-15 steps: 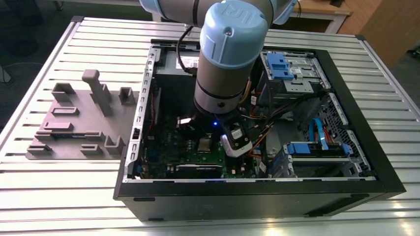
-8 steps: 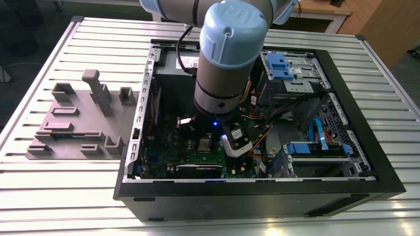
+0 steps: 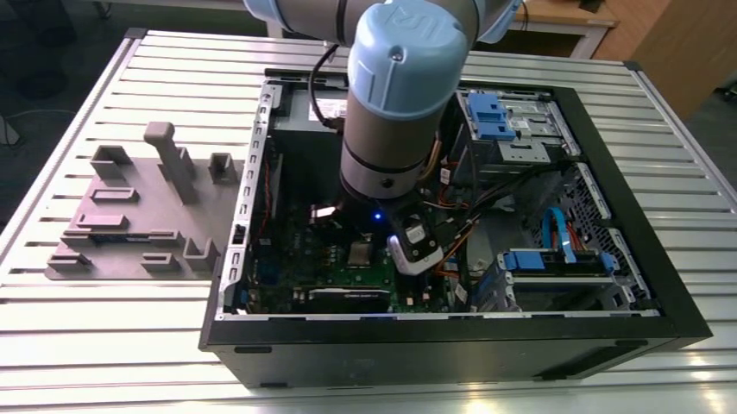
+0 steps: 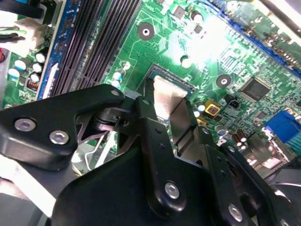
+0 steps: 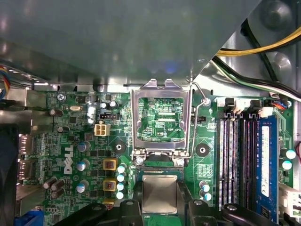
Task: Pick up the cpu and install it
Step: 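Place the cpu into insertion slot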
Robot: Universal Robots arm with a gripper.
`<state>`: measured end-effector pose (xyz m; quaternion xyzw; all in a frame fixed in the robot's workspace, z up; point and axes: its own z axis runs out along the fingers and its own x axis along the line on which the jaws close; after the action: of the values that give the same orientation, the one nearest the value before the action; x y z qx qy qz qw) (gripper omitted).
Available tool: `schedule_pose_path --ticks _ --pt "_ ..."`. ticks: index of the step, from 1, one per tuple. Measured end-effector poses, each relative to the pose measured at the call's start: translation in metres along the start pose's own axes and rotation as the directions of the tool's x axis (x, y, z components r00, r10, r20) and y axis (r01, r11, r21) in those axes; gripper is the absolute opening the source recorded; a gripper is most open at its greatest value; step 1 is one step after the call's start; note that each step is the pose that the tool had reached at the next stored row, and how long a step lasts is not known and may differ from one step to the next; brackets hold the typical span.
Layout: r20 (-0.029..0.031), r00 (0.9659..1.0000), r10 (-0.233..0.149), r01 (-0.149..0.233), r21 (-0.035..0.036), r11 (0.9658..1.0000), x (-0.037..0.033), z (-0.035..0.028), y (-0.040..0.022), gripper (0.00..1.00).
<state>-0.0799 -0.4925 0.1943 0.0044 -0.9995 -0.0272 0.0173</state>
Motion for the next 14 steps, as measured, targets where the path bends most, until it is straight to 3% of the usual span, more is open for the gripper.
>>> schedule_pose_path --ticks 4,14 --pt "0.006 1.0 -0.001 0.001 -0.005 1.0 0.0021 0.001 0.0 0.39" --pt "0.0063 1.0 -0.001 0.001 -0.0073 1.0 0.0039 0.0038 -0.0003 0.39"
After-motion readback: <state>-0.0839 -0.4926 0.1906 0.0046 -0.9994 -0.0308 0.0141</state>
